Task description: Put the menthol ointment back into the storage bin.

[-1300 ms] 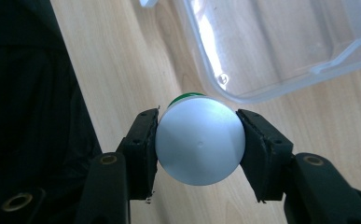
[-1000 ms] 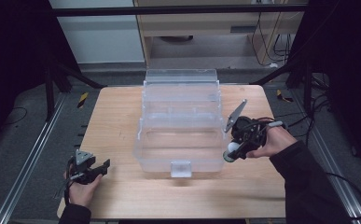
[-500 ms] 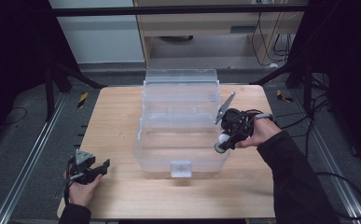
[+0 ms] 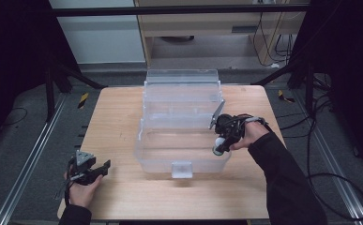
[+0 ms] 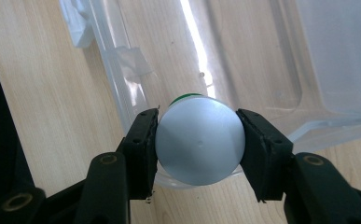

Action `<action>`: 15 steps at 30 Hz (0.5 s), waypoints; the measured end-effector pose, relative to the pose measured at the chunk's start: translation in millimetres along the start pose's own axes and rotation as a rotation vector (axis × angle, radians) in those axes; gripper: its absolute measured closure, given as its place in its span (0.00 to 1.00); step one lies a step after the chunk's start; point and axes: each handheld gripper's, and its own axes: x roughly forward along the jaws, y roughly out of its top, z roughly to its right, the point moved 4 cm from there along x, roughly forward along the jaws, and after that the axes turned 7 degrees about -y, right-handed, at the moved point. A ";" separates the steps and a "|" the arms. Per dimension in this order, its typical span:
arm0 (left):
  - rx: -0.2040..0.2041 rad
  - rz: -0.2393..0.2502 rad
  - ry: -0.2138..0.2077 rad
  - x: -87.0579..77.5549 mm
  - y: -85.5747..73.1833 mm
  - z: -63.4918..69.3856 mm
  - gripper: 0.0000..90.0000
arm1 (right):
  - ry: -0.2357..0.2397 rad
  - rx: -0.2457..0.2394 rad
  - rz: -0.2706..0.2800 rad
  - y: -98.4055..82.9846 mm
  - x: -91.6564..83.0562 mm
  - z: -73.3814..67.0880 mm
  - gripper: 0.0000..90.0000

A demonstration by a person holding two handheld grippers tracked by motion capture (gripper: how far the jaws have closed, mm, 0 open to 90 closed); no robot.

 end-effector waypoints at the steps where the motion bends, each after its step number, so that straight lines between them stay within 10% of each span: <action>1: 0.001 0.000 0.000 0.0 0.0 0.0 0.42 | 0.005 -0.004 -0.003 -0.6 2.6 -0.6 0.56; 15: 0.004 -0.002 0.002 0.2 -0.1 -0.3 0.42 | 0.020 -0.005 -0.030 -11.0 27.4 -1.2 0.56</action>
